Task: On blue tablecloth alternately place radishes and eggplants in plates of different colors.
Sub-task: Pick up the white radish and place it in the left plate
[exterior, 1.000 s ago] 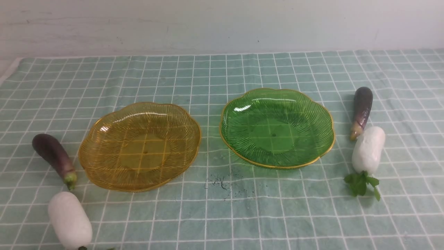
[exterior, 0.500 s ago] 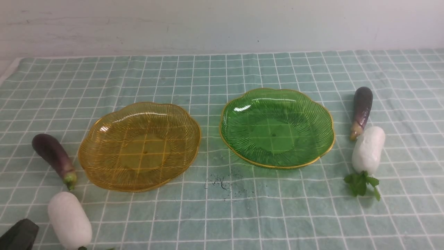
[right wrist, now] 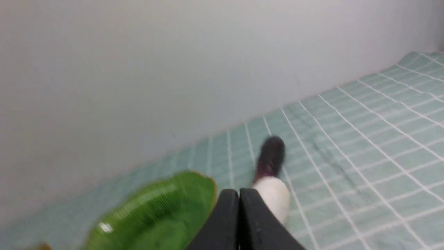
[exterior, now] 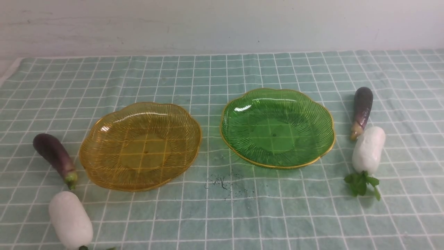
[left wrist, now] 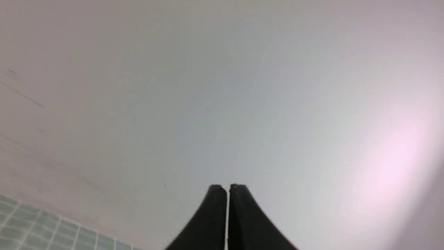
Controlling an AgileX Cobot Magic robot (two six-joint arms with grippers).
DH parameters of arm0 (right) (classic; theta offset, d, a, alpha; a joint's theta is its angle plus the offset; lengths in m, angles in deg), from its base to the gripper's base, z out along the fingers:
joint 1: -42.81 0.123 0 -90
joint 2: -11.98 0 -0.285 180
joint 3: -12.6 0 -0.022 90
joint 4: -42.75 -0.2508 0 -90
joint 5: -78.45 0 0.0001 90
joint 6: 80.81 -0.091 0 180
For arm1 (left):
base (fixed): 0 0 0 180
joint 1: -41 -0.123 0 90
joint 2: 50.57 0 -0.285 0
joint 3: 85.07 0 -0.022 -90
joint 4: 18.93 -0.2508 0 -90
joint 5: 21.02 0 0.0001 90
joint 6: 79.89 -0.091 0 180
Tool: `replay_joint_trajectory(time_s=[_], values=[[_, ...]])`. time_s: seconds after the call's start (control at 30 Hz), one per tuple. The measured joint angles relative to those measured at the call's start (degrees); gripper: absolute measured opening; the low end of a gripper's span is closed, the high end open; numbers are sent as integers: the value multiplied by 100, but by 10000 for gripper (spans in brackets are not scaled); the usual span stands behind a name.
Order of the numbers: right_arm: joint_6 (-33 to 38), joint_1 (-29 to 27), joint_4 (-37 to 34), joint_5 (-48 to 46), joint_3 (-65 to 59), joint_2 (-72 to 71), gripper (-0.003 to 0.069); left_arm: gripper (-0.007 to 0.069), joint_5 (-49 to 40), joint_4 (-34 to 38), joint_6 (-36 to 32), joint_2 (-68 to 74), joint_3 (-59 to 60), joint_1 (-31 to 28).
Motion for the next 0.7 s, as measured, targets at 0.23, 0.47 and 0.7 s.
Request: replay_joint_trajectory(time_s=[0.23, 0.47, 0.7], values=[[-350, 0, -922, 832, 0, 0, -13, -8, -3232, -1801, 344, 2970, -1147, 0], [-357, 77, -956, 216, 174, 0, -13, 5, -3958, -3767, 1998, 4436, -1160, -45], [581, 458, -564, -2323, 1901, 1126, -13, 16, -3765, -3827, 2378, 5352, -1171, -833]])
